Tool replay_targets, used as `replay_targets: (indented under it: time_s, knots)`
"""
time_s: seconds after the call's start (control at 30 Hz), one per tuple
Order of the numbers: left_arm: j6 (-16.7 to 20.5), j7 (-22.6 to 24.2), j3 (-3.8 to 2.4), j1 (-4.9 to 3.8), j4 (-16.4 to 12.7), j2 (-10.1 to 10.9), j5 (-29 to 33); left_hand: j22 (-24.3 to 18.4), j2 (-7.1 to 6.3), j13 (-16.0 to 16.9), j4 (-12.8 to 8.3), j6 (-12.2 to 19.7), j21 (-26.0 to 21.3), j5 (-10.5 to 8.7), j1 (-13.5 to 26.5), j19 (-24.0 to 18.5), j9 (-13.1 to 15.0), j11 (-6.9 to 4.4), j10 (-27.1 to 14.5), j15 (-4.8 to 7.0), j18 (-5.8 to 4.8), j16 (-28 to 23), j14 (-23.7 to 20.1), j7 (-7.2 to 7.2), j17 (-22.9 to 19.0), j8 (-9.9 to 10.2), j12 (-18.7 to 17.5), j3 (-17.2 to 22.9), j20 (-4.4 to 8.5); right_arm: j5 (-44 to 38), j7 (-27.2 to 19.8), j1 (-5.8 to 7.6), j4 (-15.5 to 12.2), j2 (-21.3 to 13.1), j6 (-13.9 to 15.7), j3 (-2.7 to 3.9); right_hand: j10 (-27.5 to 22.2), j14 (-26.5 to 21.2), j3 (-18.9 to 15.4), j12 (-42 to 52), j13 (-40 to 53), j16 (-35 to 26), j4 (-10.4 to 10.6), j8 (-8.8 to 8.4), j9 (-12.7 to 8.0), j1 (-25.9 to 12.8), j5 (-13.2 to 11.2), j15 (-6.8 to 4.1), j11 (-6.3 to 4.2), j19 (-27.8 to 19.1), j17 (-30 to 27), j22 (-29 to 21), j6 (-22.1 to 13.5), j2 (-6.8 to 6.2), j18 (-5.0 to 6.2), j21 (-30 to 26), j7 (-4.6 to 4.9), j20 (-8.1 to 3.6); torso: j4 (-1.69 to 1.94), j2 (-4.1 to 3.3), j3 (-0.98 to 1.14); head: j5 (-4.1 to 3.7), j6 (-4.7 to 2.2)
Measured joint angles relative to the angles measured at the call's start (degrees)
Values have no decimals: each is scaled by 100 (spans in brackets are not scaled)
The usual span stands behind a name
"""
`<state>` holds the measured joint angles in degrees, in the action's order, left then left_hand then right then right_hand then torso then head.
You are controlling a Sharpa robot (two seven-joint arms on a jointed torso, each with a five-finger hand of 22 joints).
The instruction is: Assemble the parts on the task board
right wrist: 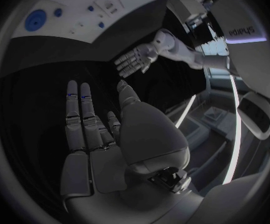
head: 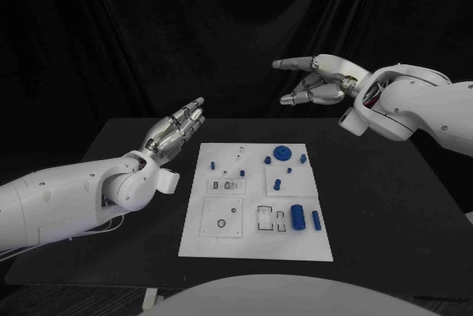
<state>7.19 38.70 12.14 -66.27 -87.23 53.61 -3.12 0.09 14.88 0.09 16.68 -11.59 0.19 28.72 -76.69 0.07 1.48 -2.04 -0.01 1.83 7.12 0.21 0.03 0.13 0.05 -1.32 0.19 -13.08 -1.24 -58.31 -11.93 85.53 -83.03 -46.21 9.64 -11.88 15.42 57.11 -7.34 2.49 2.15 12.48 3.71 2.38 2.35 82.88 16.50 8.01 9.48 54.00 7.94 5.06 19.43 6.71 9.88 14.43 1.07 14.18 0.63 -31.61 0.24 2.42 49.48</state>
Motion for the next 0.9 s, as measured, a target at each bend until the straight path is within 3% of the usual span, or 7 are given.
replay_targets:
  time_s: [0.1,0.3,0.37,0.4,0.43,0.57,0.9]
  knots:
    - [59,2,-1,-74,-141,92,-93,0,-20,0,-1,-21,0,24,-20,-15,0,27,3,0,0,0,0,21,0,0,0,32,-15,-1048,317,18,-44,16,-108,-3,677,665,178,46,42,106,-178,14,18,59,-164,-261,-92,660,149,-16,325,-64,0,38,-95,-264,10,-103,-14,3,-29]
    - [148,3,1,-152,-442,297,-215,0,3,-1,-1,-70,0,42,-47,0,5,40,-1,0,0,0,0,70,1,0,0,32,-40,-2625,692,29,-216,-16,-210,-6,2249,1926,396,178,148,380,-332,114,121,-41,-491,-658,-304,1805,618,134,1398,-267,0,388,-101,-685,71,-336,-60,-67,-156]
    - [191,3,3,-170,-528,366,-248,0,-15,-2,-1,-83,0,58,-65,-1,11,40,-1,0,0,0,0,83,1,0,0,32,-40,-3045,759,30,-282,-30,-226,-6,2699,2254,472,191,169,524,-358,147,151,-54,-574,-761,-369,2090,831,231,1738,-283,-1,540,-14,-782,97,-409,-78,-77,-197]
    - [210,3,4,-179,-564,392,-264,0,-35,-2,-1,-93,0,74,-85,-1,14,40,-1,0,0,0,0,93,2,0,0,32,-40,-3196,781,30,-305,-34,-231,-6,2856,2382,517,205,170,601,-390,156,158,-25,-595,-802,-381,2209,930,282,1874,-312,-1,615,107,-822,107,-442,-86,-82,-217]
    - [232,3,4,-190,-606,422,-287,0,-35,-3,-1,-101,0,79,-85,-1,14,62,7,0,0,0,0,101,2,0,0,32,-40,-3372,806,30,-325,-35,-234,-6,2990,2506,556,205,170,693,-428,156,156,-22,-619,-833,-373,2320,1046,343,1914,-314,-1,703,227,-862,116,-472,-93,-89,-236]
    - [290,3,3,-209,-706,504,-361,0,-35,-4,-1,-131,0,90,-85,-1,14,82,-2,0,-1,0,0,131,3,-23,0,32,-40,-3768,856,24,-348,-22,-236,-4,3275,2608,635,206,170,854,-471,157,153,-2,-634,-866,-355,2411,1301,477,2195,-335,-1,859,404,-905,166,-621,-122,-135,-335]
    - [337,4,3,-224,-787,581,-484,1,-30,-3,-1,-274,0,173,-181,-1,29,127,0,-41,-1,0,1,172,4,-23,0,32,-40,-4166,875,-195,-390,12,-215,-5,3727,2670,736,239,169,1315,-466,156,160,-36,-771,-928,-396,2476,1861,845,2612,-486,-1,1250,412,-970,249,-878,-172,-294,-479]
